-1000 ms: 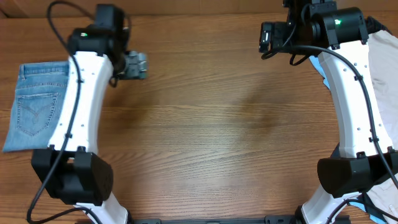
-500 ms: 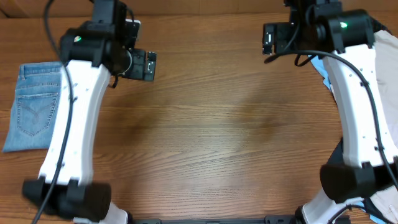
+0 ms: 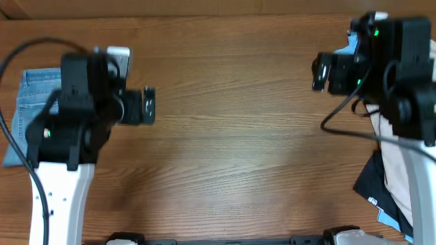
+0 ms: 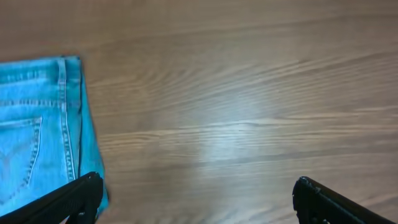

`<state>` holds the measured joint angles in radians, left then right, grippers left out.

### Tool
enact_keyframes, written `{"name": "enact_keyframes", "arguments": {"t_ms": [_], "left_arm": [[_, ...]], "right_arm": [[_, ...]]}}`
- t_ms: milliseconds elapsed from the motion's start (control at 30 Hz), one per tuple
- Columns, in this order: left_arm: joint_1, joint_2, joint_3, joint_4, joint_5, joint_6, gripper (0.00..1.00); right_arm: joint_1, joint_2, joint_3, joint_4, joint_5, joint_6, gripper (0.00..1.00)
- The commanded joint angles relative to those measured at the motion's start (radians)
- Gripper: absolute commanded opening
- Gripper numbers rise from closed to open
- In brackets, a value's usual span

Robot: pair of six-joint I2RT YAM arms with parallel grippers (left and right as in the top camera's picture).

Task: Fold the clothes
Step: 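Release the jeans and lift the left gripper away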

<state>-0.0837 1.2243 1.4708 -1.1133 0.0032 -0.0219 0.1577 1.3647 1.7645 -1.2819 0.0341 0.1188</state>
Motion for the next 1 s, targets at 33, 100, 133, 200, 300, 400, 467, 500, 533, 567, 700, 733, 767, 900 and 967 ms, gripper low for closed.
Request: {"name": "enact_keyframes", "arguments": {"t_ms": [33, 100, 133, 200, 300, 400, 467, 500, 533, 567, 700, 733, 767, 900, 967], "left_arm": [[0.068, -0.237, -0.21, 0.113, 0.005, -0.038, 1.0], [0.087, -0.317, -0.272, 0.161, 0.048, -0.025, 1.0], [0.095, -0.353, -0.299, 0.178, 0.071, -0.013, 1.0], [0.102, -0.41, -0.344, 0.199, 0.085, 0.0, 1.0], [0.104, -0.475, -0.407, 0.213, 0.095, -0.021, 1.0], [0.104, -0.472, -0.426, 0.191, 0.091, -0.027, 1.0], [0.104, -0.464, -0.426, 0.185, 0.091, -0.027, 1.0], [0.104, -0.457, -0.426, 0.183, 0.091, -0.026, 1.0], [0.104, -0.452, -0.426, 0.182, 0.091, -0.027, 1.0], [0.104, -0.447, -0.426, 0.182, 0.091, -0.027, 1.0], [0.104, -0.43, -0.426, 0.174, 0.091, -0.027, 1.0], [0.104, -0.426, -0.426, 0.171, 0.091, -0.027, 1.0], [0.104, -0.422, -0.426, 0.171, 0.091, -0.027, 1.0], [0.104, -0.41, -0.426, 0.168, 0.091, -0.027, 1.0], [0.104, -0.406, -0.426, 0.168, 0.091, -0.027, 1.0]], "right_arm": [[-0.003, -0.201, -0.329, 0.17, -0.011, 0.008, 1.0], [-0.003, -0.297, -0.462, 0.257, -0.011, 0.008, 1.0], [-0.003, -0.335, -0.512, 0.288, -0.011, 0.008, 1.0], [-0.003, -0.415, -0.609, 0.344, -0.009, 0.008, 1.0], [-0.003, -0.531, -0.731, 0.396, -0.002, 0.008, 1.0], [-0.003, -0.573, -0.769, 0.341, 0.017, 0.009, 1.0], [-0.003, -0.569, -0.769, 0.309, 0.017, 0.008, 1.0], [-0.003, -0.565, -0.769, 0.288, 0.017, 0.008, 1.0], [-0.003, -0.56, -0.769, 0.275, 0.017, 0.008, 1.0], [-0.003, -0.556, -0.769, 0.269, 0.017, 0.009, 1.0], [-0.003, -0.536, -0.769, 0.265, 0.017, 0.008, 1.0], [-0.003, -0.531, -0.769, 0.265, 0.017, 0.008, 1.0], [-0.003, -0.526, -0.769, 0.265, 0.017, 0.008, 1.0], [-0.003, -0.49, -0.769, 0.265, 0.017, 0.009, 1.0], [-0.003, -0.476, -0.769, 0.265, 0.017, 0.009, 1.0]]}}
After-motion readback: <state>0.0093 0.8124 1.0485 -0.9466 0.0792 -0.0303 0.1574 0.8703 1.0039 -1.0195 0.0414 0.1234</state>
